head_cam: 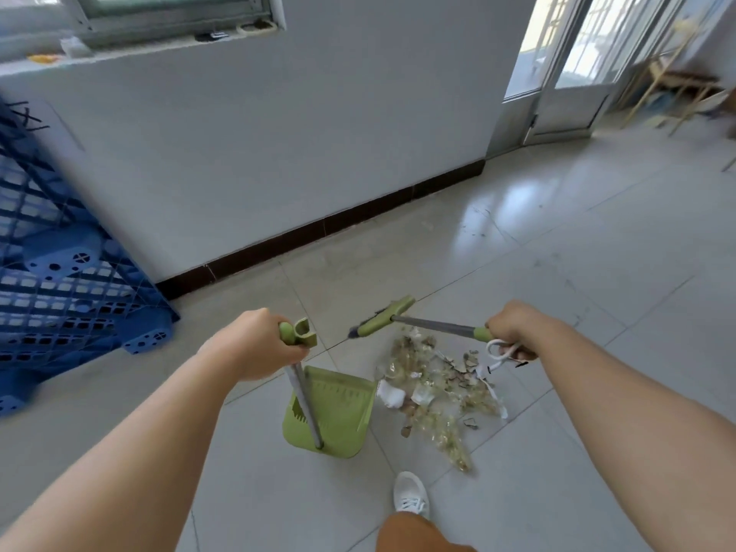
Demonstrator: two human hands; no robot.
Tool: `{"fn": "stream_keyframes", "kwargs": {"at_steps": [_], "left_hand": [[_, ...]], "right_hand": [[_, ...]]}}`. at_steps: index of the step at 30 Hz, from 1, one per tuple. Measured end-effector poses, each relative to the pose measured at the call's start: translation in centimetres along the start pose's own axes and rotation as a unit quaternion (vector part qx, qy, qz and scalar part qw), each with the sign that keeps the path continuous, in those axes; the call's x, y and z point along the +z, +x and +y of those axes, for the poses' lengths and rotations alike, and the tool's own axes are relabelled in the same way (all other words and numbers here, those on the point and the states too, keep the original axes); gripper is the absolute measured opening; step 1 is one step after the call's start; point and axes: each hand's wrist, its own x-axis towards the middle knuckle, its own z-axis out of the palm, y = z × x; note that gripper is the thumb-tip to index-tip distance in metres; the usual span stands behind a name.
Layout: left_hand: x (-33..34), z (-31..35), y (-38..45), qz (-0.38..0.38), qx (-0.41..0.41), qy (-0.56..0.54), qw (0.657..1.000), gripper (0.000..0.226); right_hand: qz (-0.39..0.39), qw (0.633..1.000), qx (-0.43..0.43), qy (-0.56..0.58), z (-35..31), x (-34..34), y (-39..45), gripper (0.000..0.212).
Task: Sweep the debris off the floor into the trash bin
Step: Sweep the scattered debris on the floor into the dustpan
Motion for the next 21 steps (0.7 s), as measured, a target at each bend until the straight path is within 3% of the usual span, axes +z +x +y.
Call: {"fn": "stream_keyframes", "kwargs": {"at_steps": [12, 19, 21], "left_hand": [[-6.0, 5.1, 14.3, -0.025, 0.063, 0.043, 0.997, 0.032], [-8.8, 8.2, 23.9, -0.060, 0.081, 0.071, 0.992, 0.032], [-9.1, 9.0, 25.8, -0.068, 0.089, 0.081, 0.990, 0.031]], "right_hand": [[0.048, 0.971, 0.106, 0.209, -4.4, -1.1, 11.7, 0.022], [-0.029, 0.972, 0.126, 0.197, -7.8, -2.8, 18.7, 0.016], [-0.074, 0.977, 0.113, 0.165, -7.9, -2.6, 19.3, 0.029]]}}
